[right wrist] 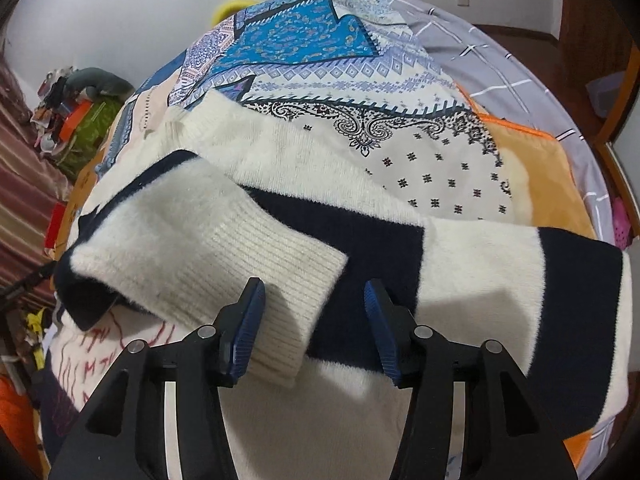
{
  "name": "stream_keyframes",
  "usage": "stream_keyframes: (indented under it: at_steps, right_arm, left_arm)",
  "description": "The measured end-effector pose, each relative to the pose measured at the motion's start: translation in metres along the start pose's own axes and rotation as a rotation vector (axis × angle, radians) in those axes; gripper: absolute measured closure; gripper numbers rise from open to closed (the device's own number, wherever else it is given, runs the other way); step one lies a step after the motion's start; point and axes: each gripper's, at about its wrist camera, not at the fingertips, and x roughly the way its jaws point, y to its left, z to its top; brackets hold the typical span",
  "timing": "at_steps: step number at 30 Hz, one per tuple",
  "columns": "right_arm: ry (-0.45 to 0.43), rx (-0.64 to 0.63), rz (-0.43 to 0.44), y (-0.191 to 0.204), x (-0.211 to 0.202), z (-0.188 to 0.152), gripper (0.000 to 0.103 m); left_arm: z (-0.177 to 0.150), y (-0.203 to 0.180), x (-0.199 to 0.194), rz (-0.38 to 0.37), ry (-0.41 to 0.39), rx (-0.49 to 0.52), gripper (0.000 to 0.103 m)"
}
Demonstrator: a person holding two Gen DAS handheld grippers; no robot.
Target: Fold small clothes
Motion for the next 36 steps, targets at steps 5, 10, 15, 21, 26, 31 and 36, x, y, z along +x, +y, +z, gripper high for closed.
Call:
stream_keyframes:
  at_steps: [5,10,15,21,26,31,36]
  right_arm:
    - [-0.002,0.014,0.024,0.001,0.008,0.004,0.055]
    - [0.007,0.078,0.087,-0.004,0.017,0.005,0.06]
    - [0.001,0.103,0.126,-0.007,0.017,0.004,0.068]
    - [-0.023,0.052,0.117,0.003,0.013,0.005,0.087]
    - [-0.073,0.008,0.078,0.008,0.004,0.008,0.091]
    - [-0.122,-0.028,0.018,0.005,-0.011,0.01,0.092]
    - [-0.163,-0.035,-0.045,-0.007,-0.027,0.011,0.092]
  left_arm:
    - [-0.001,-0.002,0.009,-0.038,0.016,-0.009,0.034]
    - [-0.001,-0.009,0.017,-0.075,0.038,-0.021,0.034]
    - [-0.003,-0.019,0.024,-0.122,0.052,-0.024,0.035]
    - [-0.004,-0.033,0.023,-0.104,0.04,0.019,0.035]
    - [-0.004,-0.031,0.024,-0.104,0.044,0.013,0.035]
    - [-0.006,-0.03,0.024,-0.104,0.047,0.007,0.035]
    - [-0.008,-0.034,0.023,-0.086,0.041,0.019,0.035]
